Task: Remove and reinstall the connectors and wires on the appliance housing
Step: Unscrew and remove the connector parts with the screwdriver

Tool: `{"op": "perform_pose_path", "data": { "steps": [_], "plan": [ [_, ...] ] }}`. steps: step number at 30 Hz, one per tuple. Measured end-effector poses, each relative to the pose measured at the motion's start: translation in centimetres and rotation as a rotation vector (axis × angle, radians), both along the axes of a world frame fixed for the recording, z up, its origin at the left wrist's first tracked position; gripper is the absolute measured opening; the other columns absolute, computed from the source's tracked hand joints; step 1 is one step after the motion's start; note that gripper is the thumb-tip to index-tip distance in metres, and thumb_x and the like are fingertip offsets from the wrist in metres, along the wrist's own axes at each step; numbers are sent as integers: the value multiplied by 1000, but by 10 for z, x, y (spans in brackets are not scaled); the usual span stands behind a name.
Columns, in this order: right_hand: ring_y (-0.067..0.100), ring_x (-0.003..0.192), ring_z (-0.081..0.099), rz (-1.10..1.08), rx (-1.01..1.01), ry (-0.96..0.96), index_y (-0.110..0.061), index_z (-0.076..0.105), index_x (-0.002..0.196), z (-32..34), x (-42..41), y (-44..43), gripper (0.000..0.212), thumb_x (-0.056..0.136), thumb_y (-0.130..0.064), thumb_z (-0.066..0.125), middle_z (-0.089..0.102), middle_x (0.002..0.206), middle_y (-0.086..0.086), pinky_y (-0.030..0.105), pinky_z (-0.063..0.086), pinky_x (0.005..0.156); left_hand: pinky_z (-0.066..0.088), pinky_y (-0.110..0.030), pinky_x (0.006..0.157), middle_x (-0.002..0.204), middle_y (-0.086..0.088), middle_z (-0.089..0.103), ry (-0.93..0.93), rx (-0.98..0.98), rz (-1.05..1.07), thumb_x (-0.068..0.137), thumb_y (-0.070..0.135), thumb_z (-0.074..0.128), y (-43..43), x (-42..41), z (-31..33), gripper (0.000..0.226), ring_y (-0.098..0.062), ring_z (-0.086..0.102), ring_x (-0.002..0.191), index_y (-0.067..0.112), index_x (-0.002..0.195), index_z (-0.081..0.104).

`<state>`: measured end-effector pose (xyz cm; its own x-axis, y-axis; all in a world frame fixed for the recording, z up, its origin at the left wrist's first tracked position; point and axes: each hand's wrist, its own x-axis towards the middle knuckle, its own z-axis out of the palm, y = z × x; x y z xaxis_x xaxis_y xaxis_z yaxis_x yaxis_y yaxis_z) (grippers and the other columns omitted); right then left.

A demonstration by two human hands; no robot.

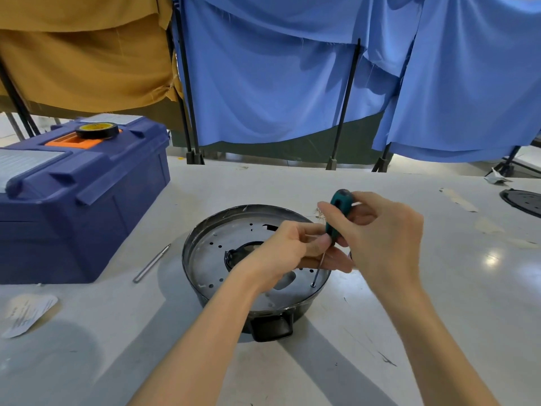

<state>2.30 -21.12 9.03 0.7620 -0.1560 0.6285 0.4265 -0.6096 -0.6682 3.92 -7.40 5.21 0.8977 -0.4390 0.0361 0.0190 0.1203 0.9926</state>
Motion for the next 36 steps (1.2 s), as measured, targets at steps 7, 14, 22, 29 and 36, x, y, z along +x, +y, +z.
{"op": "perform_pose_path", "data": {
  "steps": [7,14,22,29,36],
  "plan": [
    [6,87,73,636,-20,191,-17,71,112,15,18,-22,22,95,-12,59,76,92,-7,21,58,77,51,-32,96,103,-21,71,9,-53,-67,97,8,50,2,-4,-1,21,-32,68,103,5,110,66],
    [10,60,69,353,-57,4,-9,74,77,11,14,-5,18,87,-24,70,72,64,-1,25,58,67,56,-27,78,95,-20,73,-56,-93,95,82,-2,68,0,-8,-3,27,-33,72,86,-3,109,65],
    [19,51,63,42,-45,-90,-8,70,70,1,5,11,38,89,-40,65,67,56,2,28,51,59,56,-30,85,100,-17,73,1,-69,89,91,0,60,-6,-7,-5,26,-30,72,90,-1,116,65],
    [9,93,72,755,-55,267,-13,66,119,20,22,-25,25,95,-12,58,74,104,-3,20,56,81,54,-33,91,85,-14,73,6,-54,65,98,9,51,0,-9,-5,17,-36,71,92,2,98,67],
    [20,63,68,235,-64,-53,-9,72,79,3,15,-13,17,84,-25,73,69,67,3,30,58,65,56,-30,85,97,-22,73,-5,-91,67,92,10,61,-2,-6,-9,26,-34,71,94,4,117,64]
  ]
}}
